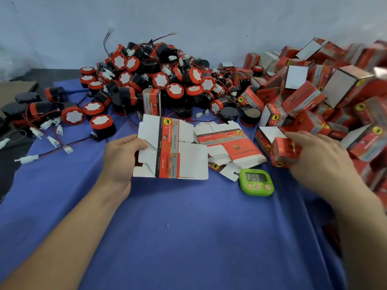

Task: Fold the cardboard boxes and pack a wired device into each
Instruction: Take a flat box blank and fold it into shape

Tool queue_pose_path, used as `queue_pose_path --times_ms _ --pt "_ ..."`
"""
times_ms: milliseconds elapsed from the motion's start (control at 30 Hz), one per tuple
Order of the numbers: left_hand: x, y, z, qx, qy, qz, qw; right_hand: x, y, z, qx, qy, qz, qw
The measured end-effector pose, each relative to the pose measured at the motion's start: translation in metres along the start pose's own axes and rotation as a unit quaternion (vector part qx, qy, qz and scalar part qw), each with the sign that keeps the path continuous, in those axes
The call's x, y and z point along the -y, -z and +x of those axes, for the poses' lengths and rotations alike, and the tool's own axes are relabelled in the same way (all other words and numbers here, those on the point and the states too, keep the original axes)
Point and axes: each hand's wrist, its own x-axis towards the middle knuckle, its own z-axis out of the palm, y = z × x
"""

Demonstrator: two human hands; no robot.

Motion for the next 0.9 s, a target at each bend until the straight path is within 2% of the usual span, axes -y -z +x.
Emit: queue_pose_path --times_ms 67,133,200,267,333,433,533,667,767,833,900 --pt "0.001 0.0 -0.001 0.002 -0.001 0.006 1.0 0.001 -0.005 0.0 -0.01 0.013 0.002 1.0" --pt "0.001 0.0 -0.002 0.003 -0.004 0.01 1.0 0.011 -0.007 -0.003 -0.02 0.037 0.049 0.998" --pt "0.001 -0.002 -0.003 0.005 -0.013 0.016 1.0 0.034 -0.007 -0.01 -0.064 0.046 0.169 0.982" --pt "0.0 -0.008 -0.006 0.013 -0.037 0.032 0.999 0.075 -0.009 -0.021 -0.075 0.083 0.299 0.948" --pt "0.0 -0.013 -0.011 0.038 -0.062 0.041 0.997 0.122 -0.018 -0.031 -0.046 0.154 0.389 0.907" --pt "0.001 -0.013 -0.014 0.109 -0.026 -0.014 0.994 0.182 -0.036 -0.039 0.022 0.211 0.405 0.889" --pt "0.002 -0.008 -0.012 0.143 0.05 -0.088 0.984 0.198 -0.049 -0.036 0.053 0.189 0.482 0.854" --pt "-0.001 -0.009 -0.011 0.141 -0.017 -0.03 0.989 0.188 -0.054 -0.028 0.07 0.146 0.578 0.8" --pt "-0.001 -0.012 -0.013 0.146 -0.063 0.027 0.987 0.176 -0.054 -0.026 0.045 0.12 0.588 0.799" --pt "0.002 -0.015 -0.015 0.125 -0.08 0.049 0.988 0.172 -0.052 -0.03 0.017 0.115 0.566 0.816" --pt "0.002 -0.018 -0.019 0.105 -0.094 0.055 0.988 0.17 -0.049 -0.034 -0.045 0.1 0.543 0.833"
